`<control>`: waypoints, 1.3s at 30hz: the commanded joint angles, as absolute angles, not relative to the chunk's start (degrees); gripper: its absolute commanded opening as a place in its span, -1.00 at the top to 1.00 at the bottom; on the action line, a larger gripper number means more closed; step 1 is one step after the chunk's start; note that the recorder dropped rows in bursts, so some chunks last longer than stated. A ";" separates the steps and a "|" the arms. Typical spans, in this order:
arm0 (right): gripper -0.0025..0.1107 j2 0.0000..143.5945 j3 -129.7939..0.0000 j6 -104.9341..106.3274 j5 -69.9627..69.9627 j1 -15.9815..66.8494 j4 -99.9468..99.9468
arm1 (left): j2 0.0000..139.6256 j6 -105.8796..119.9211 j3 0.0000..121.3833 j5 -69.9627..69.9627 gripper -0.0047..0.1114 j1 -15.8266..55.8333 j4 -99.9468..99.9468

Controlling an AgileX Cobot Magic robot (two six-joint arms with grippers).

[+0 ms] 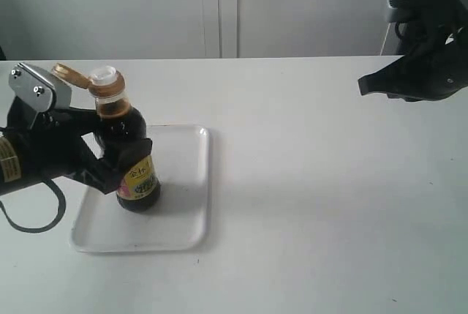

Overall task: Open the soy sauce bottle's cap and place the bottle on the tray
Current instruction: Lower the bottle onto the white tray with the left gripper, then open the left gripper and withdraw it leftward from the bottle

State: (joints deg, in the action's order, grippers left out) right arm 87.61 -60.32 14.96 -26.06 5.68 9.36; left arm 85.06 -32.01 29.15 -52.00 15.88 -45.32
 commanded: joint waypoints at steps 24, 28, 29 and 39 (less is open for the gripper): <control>0.96 87.52 -60.53 16.72 -25.28 5.14 9.50 | 67.09 -47.59 26.48 -47.02 -0.58 15.98 -53.74; 0.96 87.52 -60.53 16.72 -25.52 5.14 9.50 | 63.64 -47.83 27.04 -45.69 -0.58 15.98 -53.59; 0.96 87.52 -60.53 16.72 -25.52 5.14 9.50 | 62.82 -47.83 27.16 -45.56 -0.58 15.98 -53.59; 0.96 87.52 -60.53 16.72 -25.52 5.14 9.50 | 58.09 -50.49 29.42 -45.81 -0.58 16.10 -52.75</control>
